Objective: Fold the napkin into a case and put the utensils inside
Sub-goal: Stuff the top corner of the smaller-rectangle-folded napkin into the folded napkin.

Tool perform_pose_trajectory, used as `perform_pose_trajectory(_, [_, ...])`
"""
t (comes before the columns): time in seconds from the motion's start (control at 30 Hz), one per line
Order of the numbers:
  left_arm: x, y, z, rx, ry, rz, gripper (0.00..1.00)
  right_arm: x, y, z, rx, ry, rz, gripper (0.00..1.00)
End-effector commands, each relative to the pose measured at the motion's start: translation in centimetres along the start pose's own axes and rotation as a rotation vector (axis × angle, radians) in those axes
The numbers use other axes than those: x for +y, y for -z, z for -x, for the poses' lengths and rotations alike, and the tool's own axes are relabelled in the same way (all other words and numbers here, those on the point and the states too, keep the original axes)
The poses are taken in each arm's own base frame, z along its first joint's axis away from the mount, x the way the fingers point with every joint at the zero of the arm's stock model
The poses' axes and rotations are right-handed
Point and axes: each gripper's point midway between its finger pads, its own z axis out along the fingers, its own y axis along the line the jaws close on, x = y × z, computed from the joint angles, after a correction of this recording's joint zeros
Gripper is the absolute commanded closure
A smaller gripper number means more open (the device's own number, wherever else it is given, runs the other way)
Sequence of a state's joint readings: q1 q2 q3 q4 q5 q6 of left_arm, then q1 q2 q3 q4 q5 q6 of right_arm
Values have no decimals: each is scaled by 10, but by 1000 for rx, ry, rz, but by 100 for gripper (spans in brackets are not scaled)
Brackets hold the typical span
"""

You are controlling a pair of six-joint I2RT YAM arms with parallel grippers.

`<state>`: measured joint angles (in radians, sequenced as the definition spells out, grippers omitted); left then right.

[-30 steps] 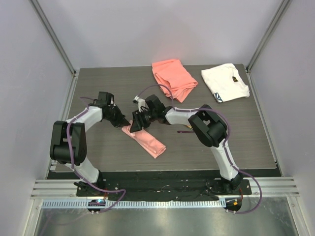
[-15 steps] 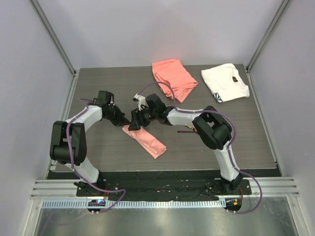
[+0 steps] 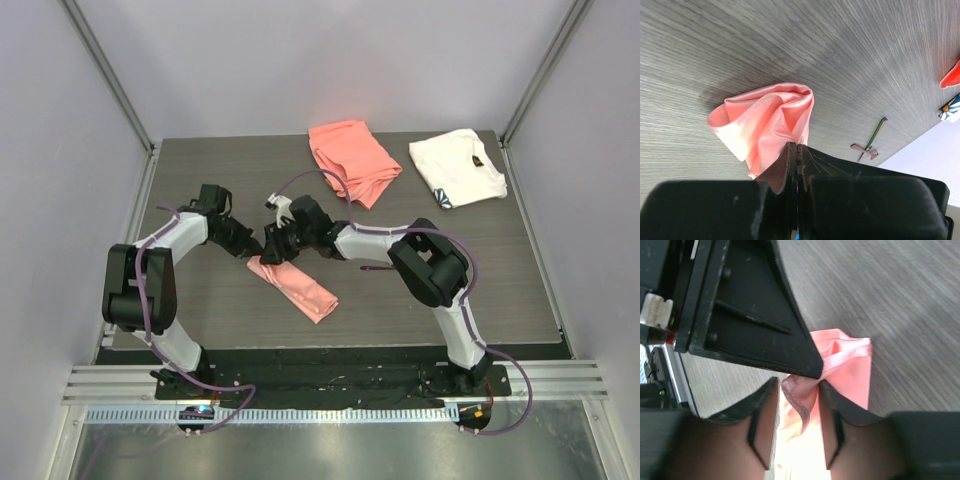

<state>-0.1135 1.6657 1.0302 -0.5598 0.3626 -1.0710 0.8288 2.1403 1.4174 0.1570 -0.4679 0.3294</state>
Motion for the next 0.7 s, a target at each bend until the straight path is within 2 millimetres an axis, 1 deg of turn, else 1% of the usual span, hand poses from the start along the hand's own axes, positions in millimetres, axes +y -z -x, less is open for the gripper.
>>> perform_pose_trajectory(0.0, [-8, 3, 3, -3, 53, 1, 100, 9, 2, 31, -95, 18, -8, 61])
perform_pose_trajectory(0.1, [-9, 5, 4, -14, 71, 4, 100, 12, 1, 30, -93, 14, -4, 62])
perform_pose_trajectory(0.17, [-8, 6, 4, -19, 76, 8, 100, 17, 0, 28, -85, 14, 12, 55])
perform_pose_trajectory(0.33, [-10, 6, 4, -18, 92, 5, 100, 26, -3, 26, -82, 27, 16, 50])
perform_pose_trajectory(0.4, [-13, 7, 5, -15, 92, -4, 100, 27, -6, 25, -80, 33, 8, 50])
perform_pose_trajectory(0.5, [-13, 7, 3, -9, 99, -7, 100, 22, -9, 25, -72, 28, -24, 51])
perform_pose_trajectory(0.57, [-15, 9, 3, -12, 99, -13, 100, 20, -8, 24, -71, 20, -36, 53])
perform_pose_trajectory(0.6, [-15, 10, 2, -11, 98, -14, 100, 19, -8, 25, -75, 19, -41, 57])
perform_pose_trajectory(0.63, [-14, 9, 3, -15, 94, -8, 100, 20, -7, 26, -80, 19, -42, 64])
perform_pose_trajectory(0.67, [-15, 10, 3, -18, 88, -12, 100, 18, -6, 23, -76, 15, -50, 69])
